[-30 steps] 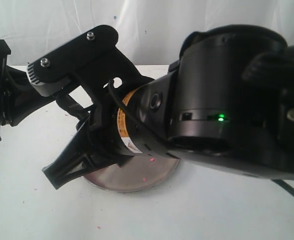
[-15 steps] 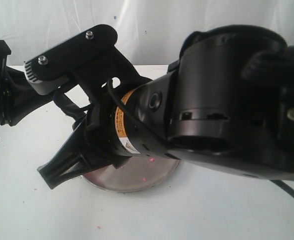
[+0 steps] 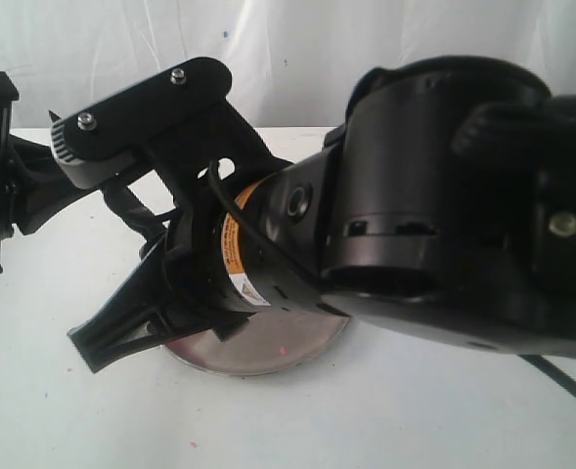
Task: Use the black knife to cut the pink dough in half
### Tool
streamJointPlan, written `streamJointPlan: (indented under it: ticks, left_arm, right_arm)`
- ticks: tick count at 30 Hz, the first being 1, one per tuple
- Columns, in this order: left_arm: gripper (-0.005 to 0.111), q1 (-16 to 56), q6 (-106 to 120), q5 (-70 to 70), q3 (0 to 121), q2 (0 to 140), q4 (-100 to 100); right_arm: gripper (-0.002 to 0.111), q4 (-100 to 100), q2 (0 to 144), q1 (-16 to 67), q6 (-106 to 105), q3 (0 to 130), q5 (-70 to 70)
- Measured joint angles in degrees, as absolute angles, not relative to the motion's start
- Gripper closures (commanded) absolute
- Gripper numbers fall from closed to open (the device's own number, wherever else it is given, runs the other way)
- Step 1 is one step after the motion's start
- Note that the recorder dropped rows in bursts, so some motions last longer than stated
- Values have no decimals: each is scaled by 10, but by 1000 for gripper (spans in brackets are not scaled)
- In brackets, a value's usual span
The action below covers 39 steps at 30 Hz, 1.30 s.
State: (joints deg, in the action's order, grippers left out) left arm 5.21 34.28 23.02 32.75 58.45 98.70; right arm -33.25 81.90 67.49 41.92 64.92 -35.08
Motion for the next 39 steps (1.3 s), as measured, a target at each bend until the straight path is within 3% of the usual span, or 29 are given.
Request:
streamJointPlan:
  ticks: [9, 12, 22, 26, 34, 39]
  left_arm:
    - [107, 52, 349, 234, 327, 584, 987]
    - [107, 52, 355, 234, 327, 584, 987]
    - [107, 52, 371, 231, 327, 586, 986]
    - [107, 53, 372, 230, 327, 586, 986]
    - [107, 53, 430, 243, 327, 586, 987]
    - [107, 53, 505, 313, 332, 586, 986]
  right_arm:
    - [107, -332, 819, 675, 419, 649, -352]
    - [102, -331, 819, 675, 419, 649, -352]
    - [59, -334, 819, 675, 419, 650, -326]
    - [48, -336, 819, 675, 419, 650, -321]
    - [48, -334, 783, 669, 408, 650, -363]
    - [56, -251, 705, 633, 282, 650, -437]
